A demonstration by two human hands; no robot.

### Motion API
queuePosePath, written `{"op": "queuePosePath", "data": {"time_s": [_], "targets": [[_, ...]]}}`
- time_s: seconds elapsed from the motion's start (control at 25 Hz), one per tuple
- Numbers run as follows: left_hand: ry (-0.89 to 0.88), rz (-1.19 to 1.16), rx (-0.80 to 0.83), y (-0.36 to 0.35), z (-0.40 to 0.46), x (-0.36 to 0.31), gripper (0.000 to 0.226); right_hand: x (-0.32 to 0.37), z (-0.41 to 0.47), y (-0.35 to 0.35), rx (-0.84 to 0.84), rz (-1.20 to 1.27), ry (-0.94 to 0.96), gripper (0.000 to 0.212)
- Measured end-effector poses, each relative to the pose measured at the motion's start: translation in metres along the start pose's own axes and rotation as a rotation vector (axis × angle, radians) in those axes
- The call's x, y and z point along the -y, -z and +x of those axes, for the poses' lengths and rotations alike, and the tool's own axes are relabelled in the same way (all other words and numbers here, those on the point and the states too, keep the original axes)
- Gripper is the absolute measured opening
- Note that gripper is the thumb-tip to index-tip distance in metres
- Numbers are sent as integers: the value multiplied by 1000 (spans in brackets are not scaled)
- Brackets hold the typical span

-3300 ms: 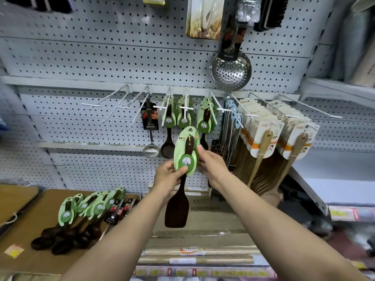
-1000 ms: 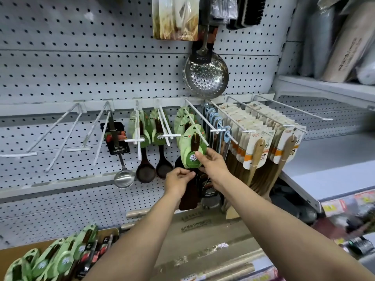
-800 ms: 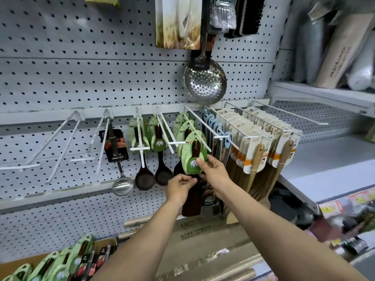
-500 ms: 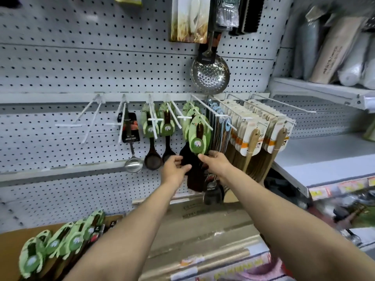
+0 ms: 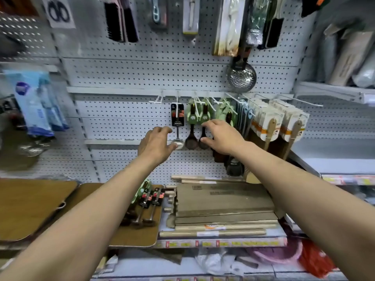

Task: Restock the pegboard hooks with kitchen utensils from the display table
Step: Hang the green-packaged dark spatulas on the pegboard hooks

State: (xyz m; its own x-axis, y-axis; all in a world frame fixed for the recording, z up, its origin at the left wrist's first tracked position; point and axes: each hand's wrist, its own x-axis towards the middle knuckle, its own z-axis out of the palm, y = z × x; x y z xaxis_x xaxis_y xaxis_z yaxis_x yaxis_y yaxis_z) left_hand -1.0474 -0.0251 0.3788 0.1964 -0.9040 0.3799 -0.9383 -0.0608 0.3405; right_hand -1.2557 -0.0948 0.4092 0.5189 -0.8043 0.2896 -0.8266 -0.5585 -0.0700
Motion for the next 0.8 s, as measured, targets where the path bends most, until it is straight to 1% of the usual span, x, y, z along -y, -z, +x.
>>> {"op": "queuePosePath", "data": {"time_s": [0.08,0.2,0.4,0.6,0.8], "targets": [[9,-3,-50,27,-18,16,53,29,-5,8,-53,7,75,60],[5,6,-117,56,-33,42,51,69,-1,13,-90,20,132,60],[8,31,-172,78,-31,106,51,139,34,3,-81,44,193,60],[-1,-11,-149,88,3,193,50,204,96,-29,-53,70,164,59],[13,-26,-58,77,49,299,49,270,165,-88,16,108,76,57]]}}
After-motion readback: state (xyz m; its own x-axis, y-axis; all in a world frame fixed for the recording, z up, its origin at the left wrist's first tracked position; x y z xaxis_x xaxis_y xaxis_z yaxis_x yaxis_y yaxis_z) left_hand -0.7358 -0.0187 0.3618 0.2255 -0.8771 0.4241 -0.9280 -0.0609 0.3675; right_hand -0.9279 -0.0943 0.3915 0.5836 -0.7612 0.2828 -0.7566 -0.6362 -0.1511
